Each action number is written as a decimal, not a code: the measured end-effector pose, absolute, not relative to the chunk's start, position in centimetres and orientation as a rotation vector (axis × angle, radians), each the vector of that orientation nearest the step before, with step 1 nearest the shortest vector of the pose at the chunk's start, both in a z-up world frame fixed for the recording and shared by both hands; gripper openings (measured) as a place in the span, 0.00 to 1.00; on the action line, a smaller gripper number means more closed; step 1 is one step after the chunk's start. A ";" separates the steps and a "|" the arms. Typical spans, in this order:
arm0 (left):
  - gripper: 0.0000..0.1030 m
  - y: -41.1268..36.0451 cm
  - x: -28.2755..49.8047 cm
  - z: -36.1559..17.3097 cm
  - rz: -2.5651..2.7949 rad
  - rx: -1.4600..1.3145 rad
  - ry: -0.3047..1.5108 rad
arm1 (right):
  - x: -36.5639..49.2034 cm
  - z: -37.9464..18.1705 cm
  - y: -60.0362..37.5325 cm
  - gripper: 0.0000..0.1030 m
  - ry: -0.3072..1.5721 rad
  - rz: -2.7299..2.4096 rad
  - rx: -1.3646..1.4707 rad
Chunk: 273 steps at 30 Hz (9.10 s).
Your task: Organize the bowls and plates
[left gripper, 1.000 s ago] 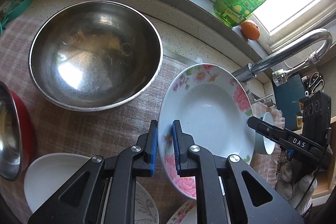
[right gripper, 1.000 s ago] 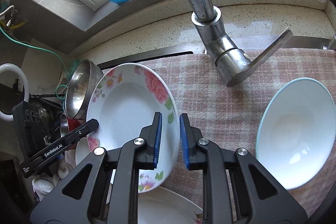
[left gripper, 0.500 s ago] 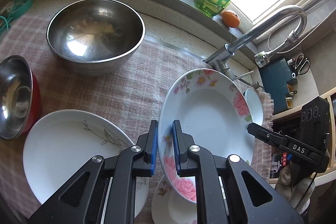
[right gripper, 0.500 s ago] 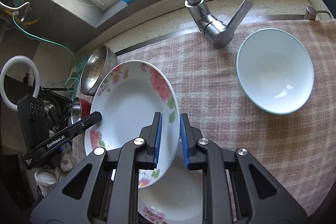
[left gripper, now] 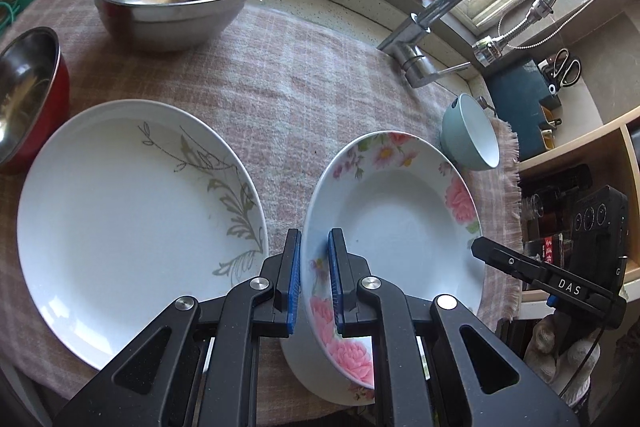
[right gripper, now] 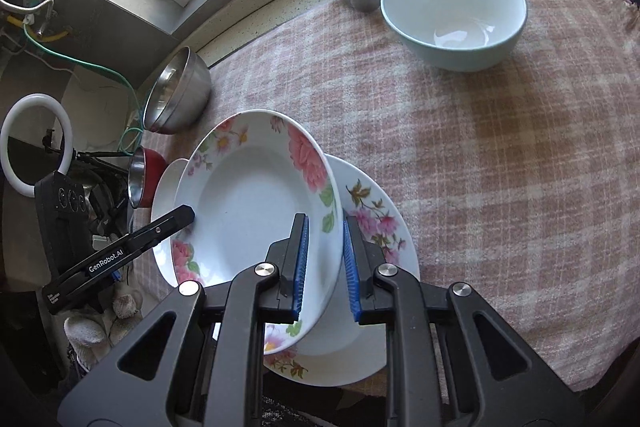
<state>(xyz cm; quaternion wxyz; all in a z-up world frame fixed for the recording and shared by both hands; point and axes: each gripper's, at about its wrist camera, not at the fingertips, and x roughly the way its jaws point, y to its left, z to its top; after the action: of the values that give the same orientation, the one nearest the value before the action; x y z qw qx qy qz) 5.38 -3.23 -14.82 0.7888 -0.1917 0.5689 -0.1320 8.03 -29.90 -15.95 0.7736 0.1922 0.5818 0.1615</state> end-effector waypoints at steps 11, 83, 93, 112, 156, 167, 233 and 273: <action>0.11 -4.5 3.8 -15.6 -0.309 -0.362 1.256 | 5.5 -17.5 -30.8 0.17 1.299 0.325 0.417; 0.42 9.7 -0.6 -14.8 -0.013 -0.417 1.154 | 8.6 -12.7 -17.3 0.62 1.095 0.489 0.098; 0.41 12.0 -1.1 -15.9 0.088 -0.424 1.142 | 10.0 -14.6 -11.0 0.62 1.138 0.552 -0.054; 0.14 13.0 -0.4 -17.9 0.046 -0.548 1.205 | 12.9 -18.4 -8.8 0.28 1.292 0.613 -0.015; 0.10 10.0 1.1 -14.6 -0.060 -0.438 1.149 | 11.4 -15.3 -12.8 0.11 1.251 0.592 0.106; 0.10 4.7 2.5 -13.7 -0.205 -0.371 1.153 | 9.1 -13.5 -19.2 0.11 1.213 0.470 0.172; 0.10 -6.0 3.3 -15.3 -0.407 -0.094 1.249 | 3.6 -16.4 -28.4 0.13 1.281 0.226 0.171; 0.18 -0.9 4.3 -12.3 -0.321 -0.198 1.153 | 5.5 -12.5 -26.6 0.43 1.156 0.230 0.126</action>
<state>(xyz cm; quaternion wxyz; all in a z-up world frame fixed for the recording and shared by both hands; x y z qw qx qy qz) 4.33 -0.86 -12.28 0.8215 -0.0930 0.5420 -0.1507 5.48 -26.62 -12.47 0.8293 0.0592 0.5449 0.1086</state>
